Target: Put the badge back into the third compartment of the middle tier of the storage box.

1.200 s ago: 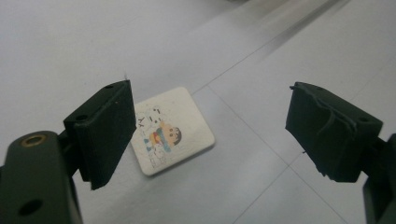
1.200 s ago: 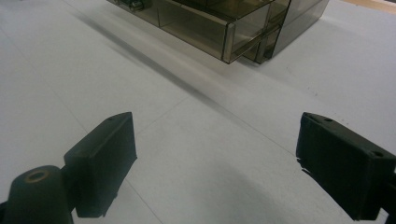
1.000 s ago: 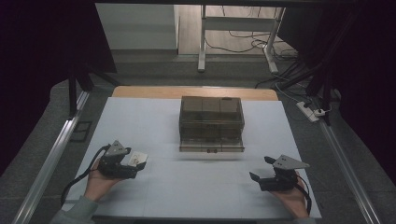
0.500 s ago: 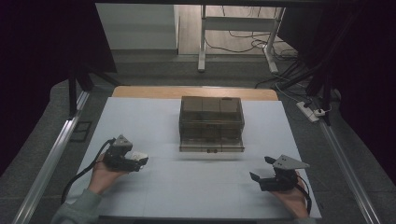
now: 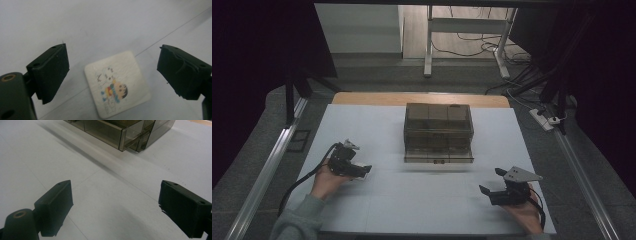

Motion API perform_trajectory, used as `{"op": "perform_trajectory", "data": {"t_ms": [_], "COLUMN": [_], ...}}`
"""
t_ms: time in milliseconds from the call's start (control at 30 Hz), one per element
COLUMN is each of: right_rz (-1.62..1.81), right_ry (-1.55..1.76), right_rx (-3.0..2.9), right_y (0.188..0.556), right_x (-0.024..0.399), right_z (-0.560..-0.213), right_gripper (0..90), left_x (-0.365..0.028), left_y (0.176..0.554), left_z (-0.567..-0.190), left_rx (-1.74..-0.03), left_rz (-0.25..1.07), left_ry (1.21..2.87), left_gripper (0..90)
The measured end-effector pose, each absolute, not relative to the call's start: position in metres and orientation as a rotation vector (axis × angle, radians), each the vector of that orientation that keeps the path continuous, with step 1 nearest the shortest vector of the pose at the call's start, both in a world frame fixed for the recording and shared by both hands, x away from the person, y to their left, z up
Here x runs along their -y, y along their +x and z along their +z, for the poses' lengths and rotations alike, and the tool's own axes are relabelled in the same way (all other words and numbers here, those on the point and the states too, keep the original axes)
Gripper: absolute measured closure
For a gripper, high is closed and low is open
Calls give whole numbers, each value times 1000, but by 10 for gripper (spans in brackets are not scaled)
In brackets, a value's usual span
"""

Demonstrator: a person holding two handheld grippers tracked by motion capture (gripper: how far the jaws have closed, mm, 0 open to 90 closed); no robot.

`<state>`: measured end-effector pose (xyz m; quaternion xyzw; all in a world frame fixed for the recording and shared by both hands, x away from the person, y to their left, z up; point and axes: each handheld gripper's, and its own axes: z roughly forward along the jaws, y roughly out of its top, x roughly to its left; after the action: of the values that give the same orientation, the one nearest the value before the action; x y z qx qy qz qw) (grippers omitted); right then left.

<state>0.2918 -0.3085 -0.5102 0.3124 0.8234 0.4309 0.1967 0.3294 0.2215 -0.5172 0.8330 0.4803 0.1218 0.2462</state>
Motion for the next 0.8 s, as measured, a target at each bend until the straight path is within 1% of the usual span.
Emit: {"op": "perform_trajectory", "data": {"t_ms": [200,467,700,800], "right_rz": [1202,1191,1185,1180], "right_ry": [865,855,854,852], "right_rx": [-2305,-2312,-2312,-2315], "right_y": [291,291,290,290], "right_x": [308,308,308,308], "right_z": [-510,-510,-510,-511], "right_gripper": [120,120,120,120], "left_x": [-217,-223,-224,-227], "left_y": [326,328,329,328], "left_z": [-521,-529,-534,-536], "left_rx": [-1292,-1339,-1355,-1360], "left_rz": [328,308,291,285], "left_ry": [2284,2283,2304,2288], "left_gripper": [89,55,51,60]}}
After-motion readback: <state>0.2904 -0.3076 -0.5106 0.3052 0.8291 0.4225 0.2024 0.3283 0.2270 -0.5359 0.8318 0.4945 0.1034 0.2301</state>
